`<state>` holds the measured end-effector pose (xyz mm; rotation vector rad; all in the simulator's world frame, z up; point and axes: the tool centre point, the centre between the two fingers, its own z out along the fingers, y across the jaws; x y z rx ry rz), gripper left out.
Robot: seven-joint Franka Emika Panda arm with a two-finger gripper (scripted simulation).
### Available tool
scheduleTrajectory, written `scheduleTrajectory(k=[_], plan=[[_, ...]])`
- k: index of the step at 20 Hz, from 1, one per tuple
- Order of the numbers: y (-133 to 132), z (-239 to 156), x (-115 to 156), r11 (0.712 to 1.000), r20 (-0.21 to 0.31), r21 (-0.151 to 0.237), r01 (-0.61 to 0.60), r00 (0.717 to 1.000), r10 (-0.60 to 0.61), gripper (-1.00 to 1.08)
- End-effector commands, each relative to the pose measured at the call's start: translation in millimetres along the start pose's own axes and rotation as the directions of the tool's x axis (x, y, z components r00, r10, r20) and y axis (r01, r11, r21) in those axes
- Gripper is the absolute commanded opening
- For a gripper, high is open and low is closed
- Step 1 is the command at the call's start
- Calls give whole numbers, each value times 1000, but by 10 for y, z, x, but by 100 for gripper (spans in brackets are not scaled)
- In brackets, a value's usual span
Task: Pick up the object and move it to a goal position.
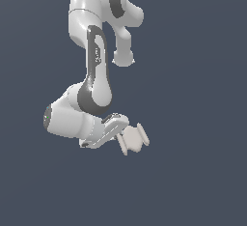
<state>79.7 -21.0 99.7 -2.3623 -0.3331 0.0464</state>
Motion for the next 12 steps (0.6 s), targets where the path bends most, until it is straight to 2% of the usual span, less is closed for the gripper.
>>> scheduleTrajectory(k=[1,12], plan=[[-18,-39,72,1000,0,0,0,1000,0,-100],[-45,-101,189,1000,-1,1,0,1000,0,-100]])
